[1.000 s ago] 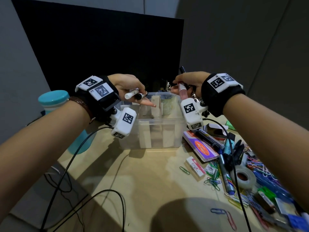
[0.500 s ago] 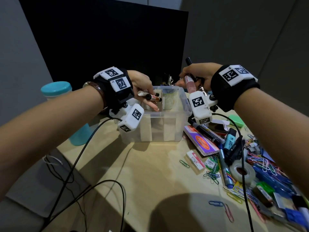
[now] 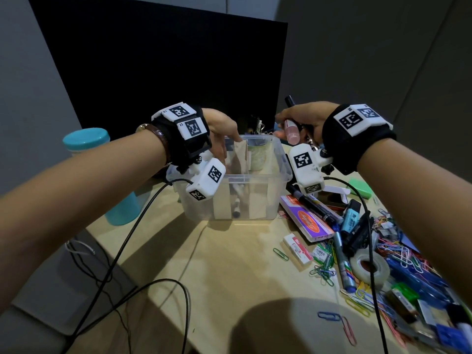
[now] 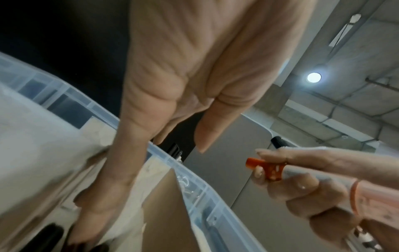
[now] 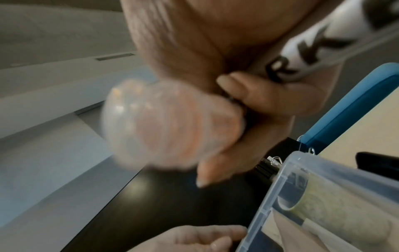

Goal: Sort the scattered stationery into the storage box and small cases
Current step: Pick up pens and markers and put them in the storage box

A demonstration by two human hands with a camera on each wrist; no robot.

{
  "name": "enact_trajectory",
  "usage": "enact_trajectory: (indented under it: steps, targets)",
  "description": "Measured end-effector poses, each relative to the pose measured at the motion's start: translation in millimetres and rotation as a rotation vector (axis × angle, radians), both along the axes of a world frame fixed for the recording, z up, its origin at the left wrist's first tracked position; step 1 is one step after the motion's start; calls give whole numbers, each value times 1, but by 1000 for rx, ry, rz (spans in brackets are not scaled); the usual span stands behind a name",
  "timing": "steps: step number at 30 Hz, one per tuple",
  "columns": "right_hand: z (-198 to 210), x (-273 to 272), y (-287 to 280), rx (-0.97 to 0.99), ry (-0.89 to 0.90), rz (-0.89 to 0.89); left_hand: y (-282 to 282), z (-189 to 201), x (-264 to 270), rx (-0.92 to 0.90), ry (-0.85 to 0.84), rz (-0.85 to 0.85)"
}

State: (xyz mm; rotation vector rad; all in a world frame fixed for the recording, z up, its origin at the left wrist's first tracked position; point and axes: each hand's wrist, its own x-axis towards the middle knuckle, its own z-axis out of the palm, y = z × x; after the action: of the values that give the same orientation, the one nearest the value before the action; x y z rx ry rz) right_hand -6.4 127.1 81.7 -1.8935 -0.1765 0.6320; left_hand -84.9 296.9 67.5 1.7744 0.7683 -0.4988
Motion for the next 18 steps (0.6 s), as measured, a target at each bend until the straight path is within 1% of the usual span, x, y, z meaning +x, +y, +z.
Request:
enact_trajectory:
  steps: [2, 5, 8, 11, 14, 16, 18]
  targets:
    - [-1, 3, 1, 25, 19, 1, -4, 7, -9, 1, -53, 24]
    - [-2, 7, 0, 52, 77, 11, -10, 13, -26, 64, -288, 23]
    - [-1, 0, 1, 99, 183, 51, -9, 10, -48, 234, -500, 4]
    - [-3, -9, 9, 214, 259, 65, -3, -3, -59, 471, -646, 34]
    - [-7, -19, 22, 256, 288, 113, 2, -22, -57, 671, -696, 43]
    - [-11, -22, 31, 221, 287, 135, 5, -36, -55, 810, -640, 34]
    - [-17, -21, 39, 160, 239, 160, 9, -48, -55, 942, -561, 23]
